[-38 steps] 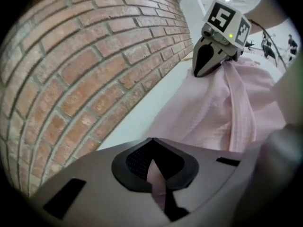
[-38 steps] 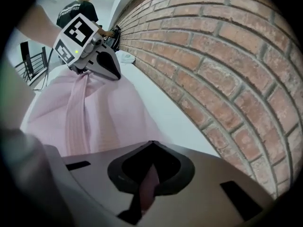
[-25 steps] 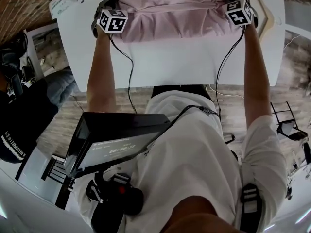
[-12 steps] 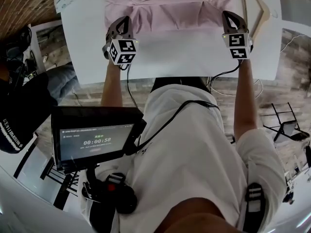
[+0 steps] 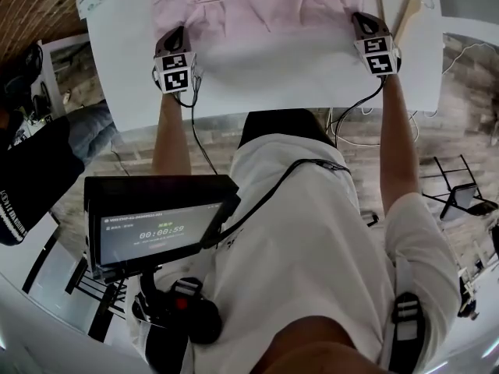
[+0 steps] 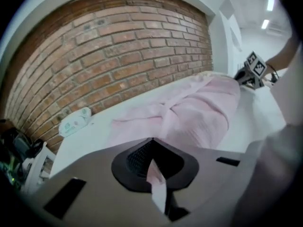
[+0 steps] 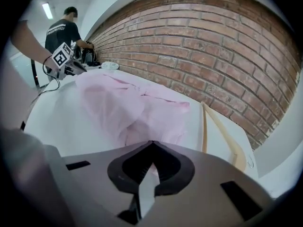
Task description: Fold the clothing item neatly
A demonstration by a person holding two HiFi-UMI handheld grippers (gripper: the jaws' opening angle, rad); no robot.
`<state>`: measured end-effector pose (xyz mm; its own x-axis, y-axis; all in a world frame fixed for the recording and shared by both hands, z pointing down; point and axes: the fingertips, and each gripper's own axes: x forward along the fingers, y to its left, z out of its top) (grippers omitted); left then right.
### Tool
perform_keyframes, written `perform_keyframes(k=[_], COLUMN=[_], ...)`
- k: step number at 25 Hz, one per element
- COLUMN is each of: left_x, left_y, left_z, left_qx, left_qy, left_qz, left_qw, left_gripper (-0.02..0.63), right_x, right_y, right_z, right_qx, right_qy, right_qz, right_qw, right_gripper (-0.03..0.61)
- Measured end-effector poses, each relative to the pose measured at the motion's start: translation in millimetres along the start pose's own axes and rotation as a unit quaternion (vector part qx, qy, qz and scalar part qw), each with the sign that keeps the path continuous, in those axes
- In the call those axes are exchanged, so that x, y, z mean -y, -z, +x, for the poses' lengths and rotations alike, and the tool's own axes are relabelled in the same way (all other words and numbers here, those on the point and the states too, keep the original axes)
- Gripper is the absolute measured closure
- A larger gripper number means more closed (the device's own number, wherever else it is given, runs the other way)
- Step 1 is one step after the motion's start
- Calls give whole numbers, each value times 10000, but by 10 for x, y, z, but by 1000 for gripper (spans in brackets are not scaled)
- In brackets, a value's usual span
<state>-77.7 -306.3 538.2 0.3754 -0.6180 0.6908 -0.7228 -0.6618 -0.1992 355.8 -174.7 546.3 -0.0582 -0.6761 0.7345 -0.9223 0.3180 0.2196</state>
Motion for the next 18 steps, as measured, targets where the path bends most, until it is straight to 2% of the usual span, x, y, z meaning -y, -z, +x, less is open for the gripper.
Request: perform_keyframes(k=[3,5,8,11,15,18], left_x=[-265,-271,-57,190,583,838], left_y=[-217,-221,-70,2,-197,-458], left_z=[-339,-483,-587,-727,-1127,-1296], left_qx=[493,516,348,341,721,1118], left_qy=[-413,-397,-131,54,140,256], left_qz=[-682,-667,-512,-729,-1065,-1014], left_qw=[9956,9956,9980,9967,9916,9882], left_gripper=[612,612,612,612,612,612], right_x=[96,150,84,-93,-388,-635], right_y=[-56,-146,-245,-354,-562,-850], right_z=[-138,-291,-489,-690,-1121,-1317], right_qx=[143,374,643,863,1276,1646], right_qy=[60,108,68,-5,-145,-326], right_qz=[80,217,381,397,300,268], right_qw=[9998,9990,9972,9955,9913,9855], right_gripper=[574,574,574,574,574,574])
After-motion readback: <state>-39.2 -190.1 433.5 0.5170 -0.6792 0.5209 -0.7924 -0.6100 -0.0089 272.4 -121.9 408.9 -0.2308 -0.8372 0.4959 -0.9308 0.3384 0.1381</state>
